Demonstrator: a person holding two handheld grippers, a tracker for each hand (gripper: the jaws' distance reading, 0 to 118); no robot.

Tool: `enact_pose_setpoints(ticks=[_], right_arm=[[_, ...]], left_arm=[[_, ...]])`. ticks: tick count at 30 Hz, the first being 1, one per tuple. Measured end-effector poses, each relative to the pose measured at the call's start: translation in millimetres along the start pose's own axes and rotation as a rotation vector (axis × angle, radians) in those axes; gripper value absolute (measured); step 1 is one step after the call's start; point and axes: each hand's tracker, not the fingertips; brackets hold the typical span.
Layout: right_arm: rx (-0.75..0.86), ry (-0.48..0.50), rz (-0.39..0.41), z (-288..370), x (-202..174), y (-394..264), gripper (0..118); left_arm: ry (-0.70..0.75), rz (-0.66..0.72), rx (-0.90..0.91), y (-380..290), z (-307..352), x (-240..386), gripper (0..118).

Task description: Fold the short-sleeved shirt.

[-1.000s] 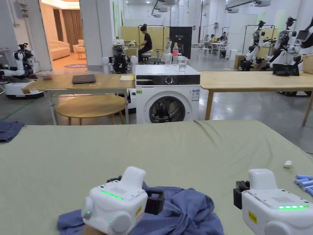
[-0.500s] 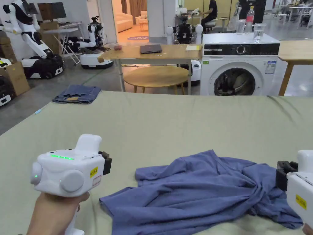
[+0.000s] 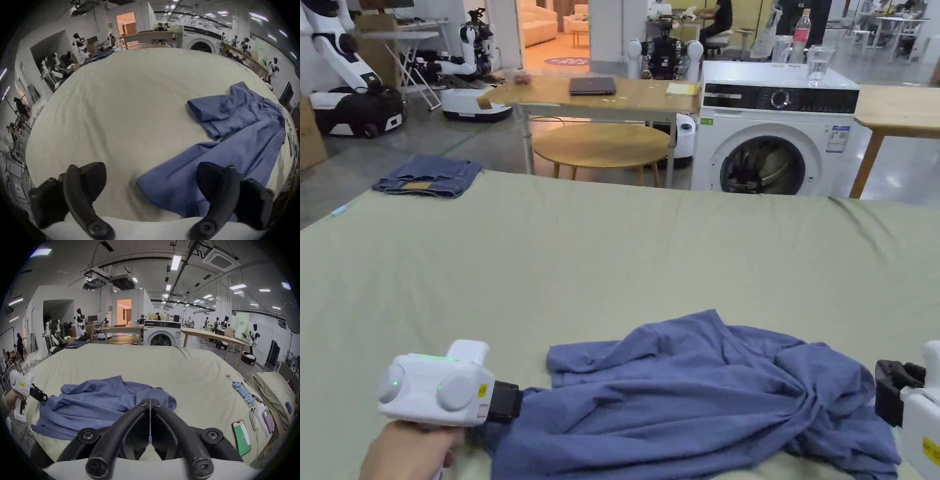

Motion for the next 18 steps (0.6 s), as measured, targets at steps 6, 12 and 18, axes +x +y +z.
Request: enact_pose_setpoints(ticks=[6, 12, 18], right_arm=[[-0.106, -0.077, 0.034, -22.7, 39.8, -18.5, 0], [-0.340, -0.026, 0.017, -57.6, 71.2, -55.3, 19], [-0.379, 0.004, -0.047, -93.8, 78.3, -71.6, 111]], left_arm=[[-0.003, -0.036, -0.009, -0.5, -12.9, 5.9, 58], [-0.012, -0.074, 0.053, 9.2, 3.9, 21.8, 0], [-0.005, -0.070, 0.091, 18.7, 20.8, 17.7, 0]])
